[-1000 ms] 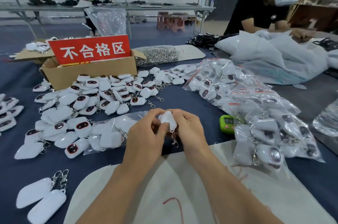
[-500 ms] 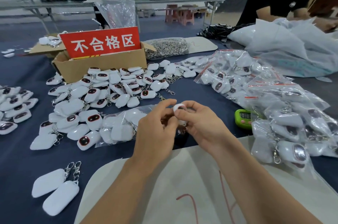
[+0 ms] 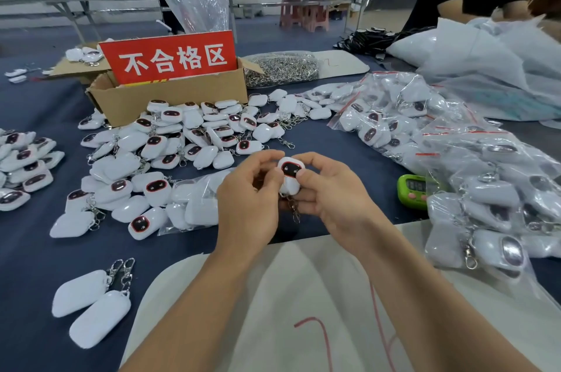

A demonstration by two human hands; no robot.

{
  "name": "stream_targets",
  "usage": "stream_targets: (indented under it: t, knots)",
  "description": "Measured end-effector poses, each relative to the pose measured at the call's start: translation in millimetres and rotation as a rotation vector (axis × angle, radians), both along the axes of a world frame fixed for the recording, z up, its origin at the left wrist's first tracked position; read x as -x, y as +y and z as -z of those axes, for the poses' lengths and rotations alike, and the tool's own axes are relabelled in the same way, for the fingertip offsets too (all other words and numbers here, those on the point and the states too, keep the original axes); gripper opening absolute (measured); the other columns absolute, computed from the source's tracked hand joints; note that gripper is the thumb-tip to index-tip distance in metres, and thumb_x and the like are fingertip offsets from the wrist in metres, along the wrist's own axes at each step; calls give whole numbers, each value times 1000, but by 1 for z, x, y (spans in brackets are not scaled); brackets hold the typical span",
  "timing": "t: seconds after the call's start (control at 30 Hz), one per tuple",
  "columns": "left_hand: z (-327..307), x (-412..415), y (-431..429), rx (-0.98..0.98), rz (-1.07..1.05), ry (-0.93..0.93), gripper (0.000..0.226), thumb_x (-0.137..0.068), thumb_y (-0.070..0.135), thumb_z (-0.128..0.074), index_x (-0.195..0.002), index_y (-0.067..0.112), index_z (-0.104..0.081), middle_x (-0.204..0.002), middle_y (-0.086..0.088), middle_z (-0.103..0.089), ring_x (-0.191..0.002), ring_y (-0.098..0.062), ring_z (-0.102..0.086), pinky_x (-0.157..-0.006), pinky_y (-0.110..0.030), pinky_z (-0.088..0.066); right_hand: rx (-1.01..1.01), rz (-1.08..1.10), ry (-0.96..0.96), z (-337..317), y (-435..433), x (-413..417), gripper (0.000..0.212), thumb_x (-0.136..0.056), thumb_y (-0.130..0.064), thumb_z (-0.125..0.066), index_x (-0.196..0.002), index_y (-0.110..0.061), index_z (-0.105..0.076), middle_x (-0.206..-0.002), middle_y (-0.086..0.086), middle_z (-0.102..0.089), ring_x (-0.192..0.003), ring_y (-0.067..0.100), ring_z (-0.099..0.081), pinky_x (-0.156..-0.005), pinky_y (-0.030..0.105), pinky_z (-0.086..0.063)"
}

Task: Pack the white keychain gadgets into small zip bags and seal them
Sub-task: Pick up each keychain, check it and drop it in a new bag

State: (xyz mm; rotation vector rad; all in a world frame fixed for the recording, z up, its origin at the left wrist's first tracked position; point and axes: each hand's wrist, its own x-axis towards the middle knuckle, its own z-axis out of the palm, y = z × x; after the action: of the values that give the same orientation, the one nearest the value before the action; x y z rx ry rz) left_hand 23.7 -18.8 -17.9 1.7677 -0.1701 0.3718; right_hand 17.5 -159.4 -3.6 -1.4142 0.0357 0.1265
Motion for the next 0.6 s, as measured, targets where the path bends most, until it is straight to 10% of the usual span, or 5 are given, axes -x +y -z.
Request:
stream_targets:
  t: [0.27, 0.6]
  knots:
    - [-3, -2, -1, -24, 31, -11, 41, -87, 22, -66, -91, 62, -72, -92, 24, -76, -90, -4, -72, -85, -31, -58, 205, 155, -42, 0, -1, -2, 26, -100, -2, -53, -97, -16, -75, -89, 19, -78, -88, 38, -76, -84, 50, -64]
    - [-2, -3, -4, 40, 40, 14, 16, -87, 33, -67, -97, 41, -77, -85, 13, -77, -80, -8, -72, -71, -22, -57, 303, 153, -126, 0, 1, 2, 31, -90, -10, -52, -93, -30, -77, -84, 9, -78, -92, 39, -74, -86, 59, -61]
